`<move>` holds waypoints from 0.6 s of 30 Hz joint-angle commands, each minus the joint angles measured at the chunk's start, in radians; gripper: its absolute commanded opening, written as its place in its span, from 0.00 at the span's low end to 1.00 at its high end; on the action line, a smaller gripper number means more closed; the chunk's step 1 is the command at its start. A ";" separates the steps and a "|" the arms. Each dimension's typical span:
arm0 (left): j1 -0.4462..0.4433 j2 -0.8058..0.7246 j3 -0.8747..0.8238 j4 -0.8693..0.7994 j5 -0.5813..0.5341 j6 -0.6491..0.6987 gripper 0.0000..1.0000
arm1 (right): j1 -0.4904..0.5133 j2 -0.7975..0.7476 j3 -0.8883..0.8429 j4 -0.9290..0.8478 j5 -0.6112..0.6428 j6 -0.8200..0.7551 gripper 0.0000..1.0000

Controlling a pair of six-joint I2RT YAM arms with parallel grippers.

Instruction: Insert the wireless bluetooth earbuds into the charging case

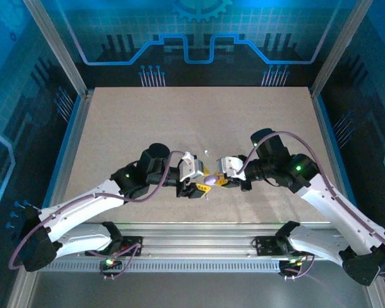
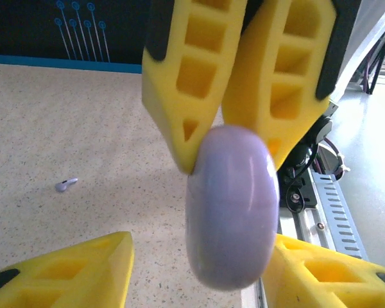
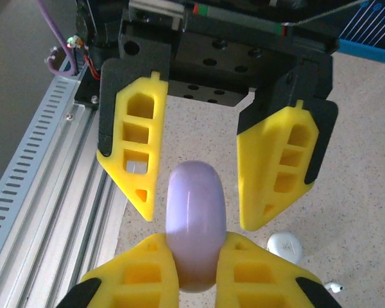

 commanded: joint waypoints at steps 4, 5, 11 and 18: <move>-0.025 0.005 0.030 -0.007 0.003 0.023 0.46 | 0.027 0.020 0.024 -0.028 0.029 -0.013 0.05; -0.026 0.005 0.029 -0.008 0.003 0.026 0.43 | 0.028 0.021 0.025 -0.026 0.029 -0.013 0.05; -0.032 0.002 0.021 -0.018 -0.020 0.034 0.35 | 0.030 0.021 0.029 -0.015 0.033 -0.012 0.05; -0.033 -0.003 0.027 -0.038 -0.024 0.043 0.20 | 0.032 0.023 0.031 -0.012 0.029 -0.002 0.06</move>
